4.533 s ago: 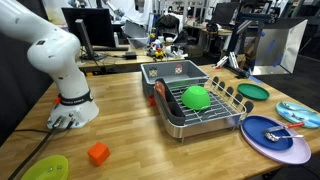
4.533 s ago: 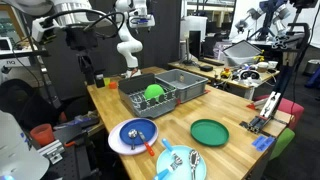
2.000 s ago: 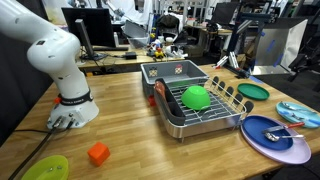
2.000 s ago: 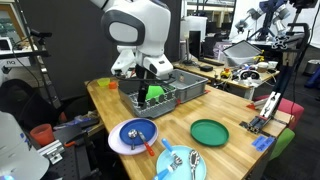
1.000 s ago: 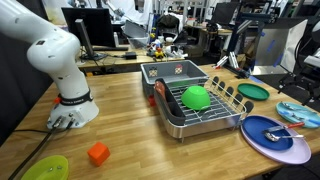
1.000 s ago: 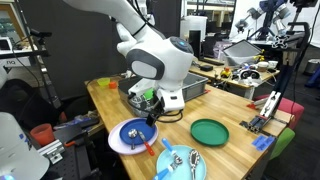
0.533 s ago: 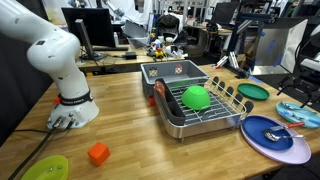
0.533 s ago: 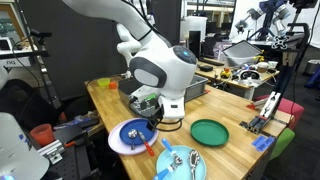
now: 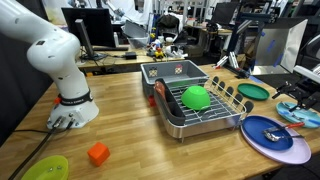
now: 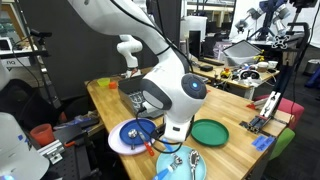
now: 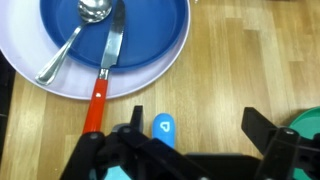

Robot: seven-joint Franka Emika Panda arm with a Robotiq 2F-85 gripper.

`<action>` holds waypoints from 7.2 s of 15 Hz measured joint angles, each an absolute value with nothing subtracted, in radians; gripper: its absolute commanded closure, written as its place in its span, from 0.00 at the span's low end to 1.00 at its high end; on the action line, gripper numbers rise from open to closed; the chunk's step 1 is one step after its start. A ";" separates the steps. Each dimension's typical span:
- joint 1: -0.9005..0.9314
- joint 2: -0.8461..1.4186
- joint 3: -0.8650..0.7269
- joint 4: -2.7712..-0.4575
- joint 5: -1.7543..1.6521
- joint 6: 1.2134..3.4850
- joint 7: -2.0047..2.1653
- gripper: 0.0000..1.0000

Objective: Put the small blue spoon on the dark blue plate

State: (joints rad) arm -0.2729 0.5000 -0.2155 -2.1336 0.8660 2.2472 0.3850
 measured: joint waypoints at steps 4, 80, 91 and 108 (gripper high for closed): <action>-0.289 0.549 -0.219 -2.106 0.935 2.247 0.386 0.00; -0.052 0.140 -0.041 -2.452 0.424 2.113 -0.055 0.93; -0.030 0.438 0.025 -2.282 0.360 2.019 -0.203 0.93; -0.106 0.488 0.004 -2.203 0.403 1.958 -0.109 0.00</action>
State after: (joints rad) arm -0.1060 0.4877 0.0039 -2.2032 0.4030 1.9577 -0.1095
